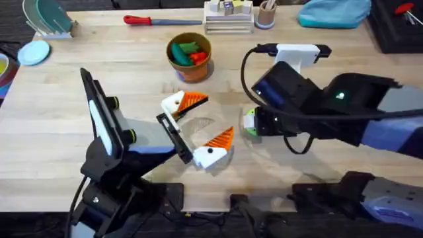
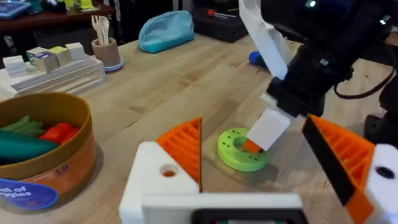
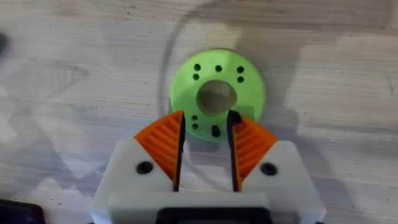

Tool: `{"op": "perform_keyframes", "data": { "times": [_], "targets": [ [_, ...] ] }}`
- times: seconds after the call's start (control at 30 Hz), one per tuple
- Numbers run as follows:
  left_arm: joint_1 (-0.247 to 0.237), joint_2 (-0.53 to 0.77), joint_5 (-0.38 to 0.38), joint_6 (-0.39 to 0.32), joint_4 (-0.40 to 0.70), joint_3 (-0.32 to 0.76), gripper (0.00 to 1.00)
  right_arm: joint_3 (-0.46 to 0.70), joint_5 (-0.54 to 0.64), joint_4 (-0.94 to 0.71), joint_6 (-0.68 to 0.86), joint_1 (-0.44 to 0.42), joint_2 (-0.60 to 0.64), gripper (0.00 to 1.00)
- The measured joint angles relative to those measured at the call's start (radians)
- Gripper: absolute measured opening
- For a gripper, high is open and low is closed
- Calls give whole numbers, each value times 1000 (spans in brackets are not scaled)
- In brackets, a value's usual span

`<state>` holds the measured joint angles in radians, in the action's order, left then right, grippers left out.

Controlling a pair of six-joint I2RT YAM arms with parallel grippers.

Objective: Pick up the gripper from the table and insert it into the empty holder that is missing its gripper. Then pick up a screw, insert it into the mounting hole, and use the screwdriver to tighten it. Finally, clean up the table by picking up the vegetable and placing it into the bucket.

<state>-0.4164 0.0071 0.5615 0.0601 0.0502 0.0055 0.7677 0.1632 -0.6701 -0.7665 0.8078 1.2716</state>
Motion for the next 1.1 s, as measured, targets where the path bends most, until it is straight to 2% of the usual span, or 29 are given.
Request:
{"op": "perform_keyframes", "data": {
  "times": [0.47,0.83,1.1],
  "targets": [
    [0,0,0,0,0,0,991,0,2,-35,11,0,0,318],
    [0,0,0,0,0,0,991,0,1,-37,12,0,46,292],
    [0,0,0,0,0,0,991,0,6,-37,15,0,46,112]
  ]
}}
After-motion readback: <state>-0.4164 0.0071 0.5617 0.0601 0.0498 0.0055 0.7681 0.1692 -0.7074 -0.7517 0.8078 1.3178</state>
